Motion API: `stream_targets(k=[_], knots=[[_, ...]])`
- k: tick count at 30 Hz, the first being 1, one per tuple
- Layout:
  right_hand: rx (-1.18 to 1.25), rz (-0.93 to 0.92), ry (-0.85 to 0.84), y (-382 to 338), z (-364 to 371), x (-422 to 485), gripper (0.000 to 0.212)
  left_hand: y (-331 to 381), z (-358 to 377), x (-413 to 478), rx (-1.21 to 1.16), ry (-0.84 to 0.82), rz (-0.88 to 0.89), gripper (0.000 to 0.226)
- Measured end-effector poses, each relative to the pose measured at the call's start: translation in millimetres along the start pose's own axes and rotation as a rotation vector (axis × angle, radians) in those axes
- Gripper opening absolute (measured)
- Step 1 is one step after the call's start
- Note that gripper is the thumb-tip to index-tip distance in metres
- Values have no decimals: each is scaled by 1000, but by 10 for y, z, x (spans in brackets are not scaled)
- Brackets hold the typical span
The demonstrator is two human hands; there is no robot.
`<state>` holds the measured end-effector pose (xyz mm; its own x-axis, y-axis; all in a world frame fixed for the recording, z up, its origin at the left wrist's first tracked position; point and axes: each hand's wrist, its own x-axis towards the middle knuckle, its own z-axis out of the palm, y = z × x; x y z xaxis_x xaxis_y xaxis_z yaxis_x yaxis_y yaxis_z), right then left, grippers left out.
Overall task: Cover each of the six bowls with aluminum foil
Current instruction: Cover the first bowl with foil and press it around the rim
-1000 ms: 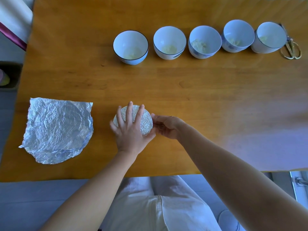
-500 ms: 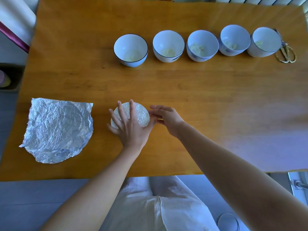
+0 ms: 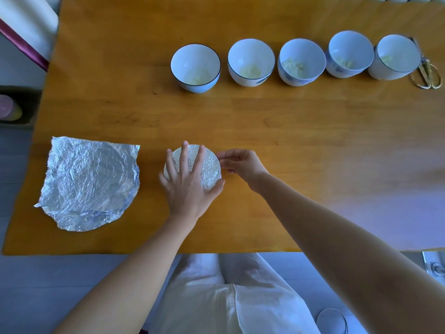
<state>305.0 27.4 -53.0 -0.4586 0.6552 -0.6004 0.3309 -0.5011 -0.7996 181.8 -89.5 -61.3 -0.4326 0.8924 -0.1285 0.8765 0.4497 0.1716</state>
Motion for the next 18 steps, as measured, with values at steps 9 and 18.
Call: stream_targets(k=[9,18], knots=[[52,70,41,51,32,6,8,-4,5,0,37,0,8,90],[-61,-22,80,35,86,-33,20,-4,8,14,67,-25,2,90]])
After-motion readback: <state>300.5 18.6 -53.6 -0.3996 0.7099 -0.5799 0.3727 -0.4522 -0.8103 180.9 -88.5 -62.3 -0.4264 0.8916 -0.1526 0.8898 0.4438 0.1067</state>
